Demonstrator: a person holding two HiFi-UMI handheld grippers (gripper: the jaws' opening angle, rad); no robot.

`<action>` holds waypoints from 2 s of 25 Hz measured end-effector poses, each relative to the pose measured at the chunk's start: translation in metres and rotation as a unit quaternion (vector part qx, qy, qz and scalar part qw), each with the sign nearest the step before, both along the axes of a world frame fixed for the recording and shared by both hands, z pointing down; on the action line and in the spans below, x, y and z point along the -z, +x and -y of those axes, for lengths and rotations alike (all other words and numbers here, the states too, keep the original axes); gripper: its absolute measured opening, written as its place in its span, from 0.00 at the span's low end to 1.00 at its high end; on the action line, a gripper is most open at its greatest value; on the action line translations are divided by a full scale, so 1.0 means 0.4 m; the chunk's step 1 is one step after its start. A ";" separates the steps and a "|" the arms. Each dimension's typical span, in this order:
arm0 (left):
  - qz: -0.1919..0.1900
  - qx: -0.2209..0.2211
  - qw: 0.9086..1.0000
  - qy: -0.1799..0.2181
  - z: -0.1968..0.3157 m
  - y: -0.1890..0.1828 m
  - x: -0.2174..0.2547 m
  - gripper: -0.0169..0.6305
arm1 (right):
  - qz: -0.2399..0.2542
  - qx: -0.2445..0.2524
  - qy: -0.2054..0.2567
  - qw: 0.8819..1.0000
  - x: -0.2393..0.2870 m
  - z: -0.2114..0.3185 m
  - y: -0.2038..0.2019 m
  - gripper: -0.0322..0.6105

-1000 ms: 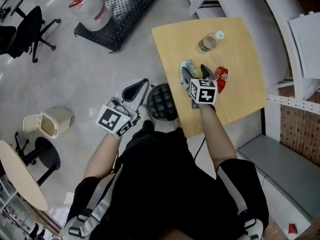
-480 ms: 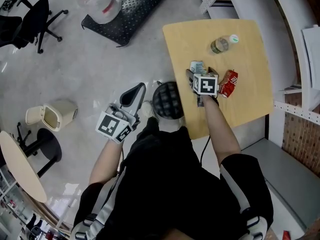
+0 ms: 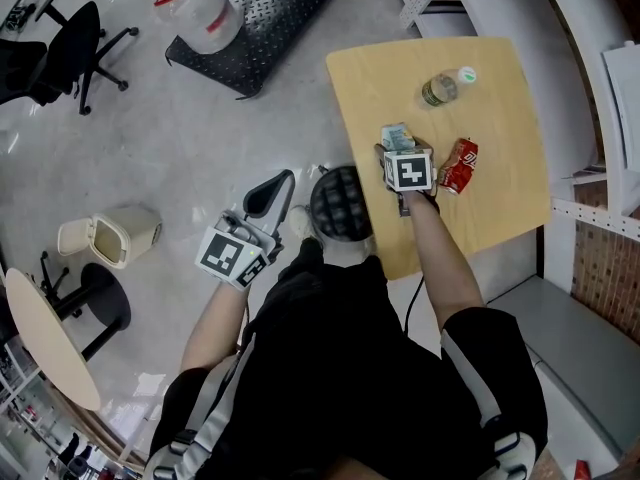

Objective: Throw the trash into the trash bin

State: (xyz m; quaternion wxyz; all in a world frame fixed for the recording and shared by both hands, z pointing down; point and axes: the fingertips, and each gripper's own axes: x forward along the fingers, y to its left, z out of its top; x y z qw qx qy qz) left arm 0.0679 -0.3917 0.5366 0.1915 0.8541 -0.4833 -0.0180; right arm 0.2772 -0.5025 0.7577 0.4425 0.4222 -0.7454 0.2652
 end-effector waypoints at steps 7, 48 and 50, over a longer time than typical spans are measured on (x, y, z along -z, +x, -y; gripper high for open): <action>0.007 0.002 1.000 0.025 0.007 0.005 0.045 0.03 | 0.000 0.020 0.040 0.999 0.056 -0.011 0.004 0.52; 0.029 0.255 0.956 0.141 -0.461 0.069 0.285 0.03 | 0.321 0.222 0.277 0.878 0.732 -0.353 -0.013 0.51; 0.034 0.261 0.953 0.149 -0.514 0.027 0.301 0.03 | 0.325 0.224 0.285 0.873 0.751 -0.385 -0.060 0.51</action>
